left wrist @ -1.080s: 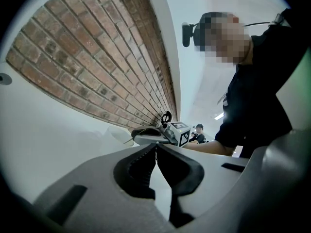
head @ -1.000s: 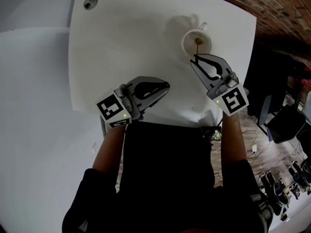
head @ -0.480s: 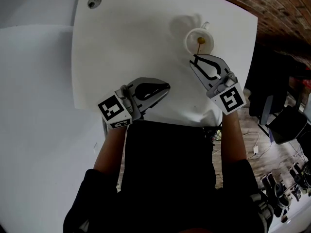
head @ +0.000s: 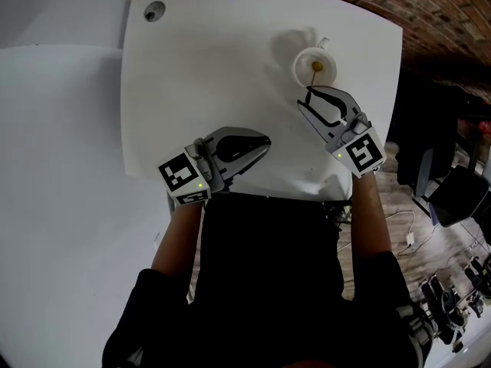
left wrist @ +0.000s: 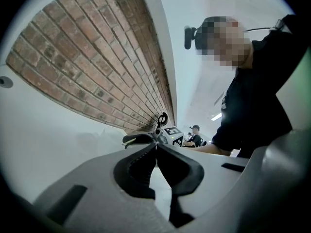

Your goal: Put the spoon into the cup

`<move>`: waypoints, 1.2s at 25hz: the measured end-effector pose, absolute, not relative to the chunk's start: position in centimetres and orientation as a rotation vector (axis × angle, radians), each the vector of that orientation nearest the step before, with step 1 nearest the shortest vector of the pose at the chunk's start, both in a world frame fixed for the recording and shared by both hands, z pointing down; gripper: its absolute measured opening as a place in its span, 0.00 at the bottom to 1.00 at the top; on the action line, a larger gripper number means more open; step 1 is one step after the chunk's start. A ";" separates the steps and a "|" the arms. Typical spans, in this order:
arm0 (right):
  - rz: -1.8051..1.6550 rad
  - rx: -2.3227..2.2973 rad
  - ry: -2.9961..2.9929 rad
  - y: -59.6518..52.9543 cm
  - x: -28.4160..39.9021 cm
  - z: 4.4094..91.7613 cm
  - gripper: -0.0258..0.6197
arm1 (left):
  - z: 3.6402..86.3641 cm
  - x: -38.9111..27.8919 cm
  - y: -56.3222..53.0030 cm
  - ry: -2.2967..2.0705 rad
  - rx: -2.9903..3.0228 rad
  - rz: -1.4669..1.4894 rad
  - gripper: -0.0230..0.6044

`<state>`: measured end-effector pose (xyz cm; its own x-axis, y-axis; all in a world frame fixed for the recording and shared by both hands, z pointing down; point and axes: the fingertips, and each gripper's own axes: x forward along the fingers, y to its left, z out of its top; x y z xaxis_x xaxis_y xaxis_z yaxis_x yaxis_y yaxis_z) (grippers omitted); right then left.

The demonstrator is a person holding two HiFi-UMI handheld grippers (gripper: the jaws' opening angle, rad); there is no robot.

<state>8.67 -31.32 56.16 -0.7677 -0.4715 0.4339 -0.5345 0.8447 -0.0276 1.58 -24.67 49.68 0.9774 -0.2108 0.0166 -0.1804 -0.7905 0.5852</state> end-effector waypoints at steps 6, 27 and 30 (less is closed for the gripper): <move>0.167 0.789 -2.614 -31.1 8.9 55.5 0.26 | 48.8 0.6 -24.5 -0.248 2.505 -0.078 0.07; -0.206 1.220 -2.706 -28.2 8.4 34.0 0.07 | 36.4 -5.1 -24.0 -0.131 2.761 -0.240 0.07; -0.230 1.259 -2.787 -25.8 7.6 29.9 0.05 | 34.2 -6.5 -23.1 -0.116 2.806 -0.271 0.07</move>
